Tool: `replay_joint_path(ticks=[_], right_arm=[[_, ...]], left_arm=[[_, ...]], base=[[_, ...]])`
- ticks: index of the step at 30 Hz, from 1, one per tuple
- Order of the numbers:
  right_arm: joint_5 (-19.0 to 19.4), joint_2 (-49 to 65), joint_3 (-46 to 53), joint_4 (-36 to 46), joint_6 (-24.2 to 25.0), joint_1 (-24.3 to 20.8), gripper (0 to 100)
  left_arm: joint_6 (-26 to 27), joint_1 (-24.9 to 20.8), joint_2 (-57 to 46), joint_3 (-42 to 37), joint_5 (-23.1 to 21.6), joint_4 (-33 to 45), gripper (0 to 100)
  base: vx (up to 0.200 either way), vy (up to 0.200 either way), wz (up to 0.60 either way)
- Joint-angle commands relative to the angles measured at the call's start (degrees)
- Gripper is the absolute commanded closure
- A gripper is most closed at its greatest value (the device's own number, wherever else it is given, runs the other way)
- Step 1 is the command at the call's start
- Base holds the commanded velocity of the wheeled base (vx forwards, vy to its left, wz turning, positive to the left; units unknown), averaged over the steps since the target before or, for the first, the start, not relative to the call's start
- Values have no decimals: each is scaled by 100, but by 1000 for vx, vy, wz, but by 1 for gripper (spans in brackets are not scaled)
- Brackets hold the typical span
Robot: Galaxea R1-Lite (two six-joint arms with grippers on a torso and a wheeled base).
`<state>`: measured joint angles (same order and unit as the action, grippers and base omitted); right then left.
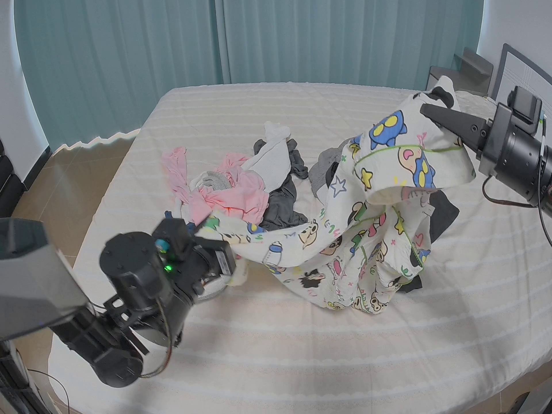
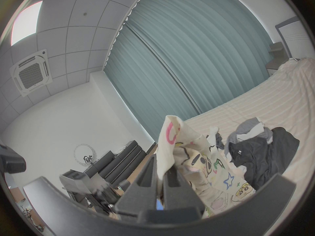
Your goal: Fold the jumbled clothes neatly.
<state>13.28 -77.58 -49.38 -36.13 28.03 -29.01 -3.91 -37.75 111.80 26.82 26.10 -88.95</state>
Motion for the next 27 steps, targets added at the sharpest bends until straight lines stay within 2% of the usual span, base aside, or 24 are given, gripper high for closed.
replay_joint_path(ticks=[1,6,9,13,20,27], right_arm=[[96,481,561,-8,1,396,100],[96,841,702,1,-8,625,100],[96,1043,781,1,-43,634,100],[96,1377,869,1,-60,625,100],[105,1729,887,10,-60,572,100],[105,1782,895,10,-60,520,100]], left_arm=[[268,480,-1345,210,-17,133,100],[303,576,-2382,983,-8,1557,100],[418,567,-2778,1194,-17,2137,100],[532,532,-3103,1133,-8,2260,100],[532,506,-3498,482,-26,2269,100],[506,515,-3674,333,-26,2260,100]], base=[[0,0,0],[0,0,0],[0,0,0],[0,0,0],[0,0,0],[-200,0,0]])
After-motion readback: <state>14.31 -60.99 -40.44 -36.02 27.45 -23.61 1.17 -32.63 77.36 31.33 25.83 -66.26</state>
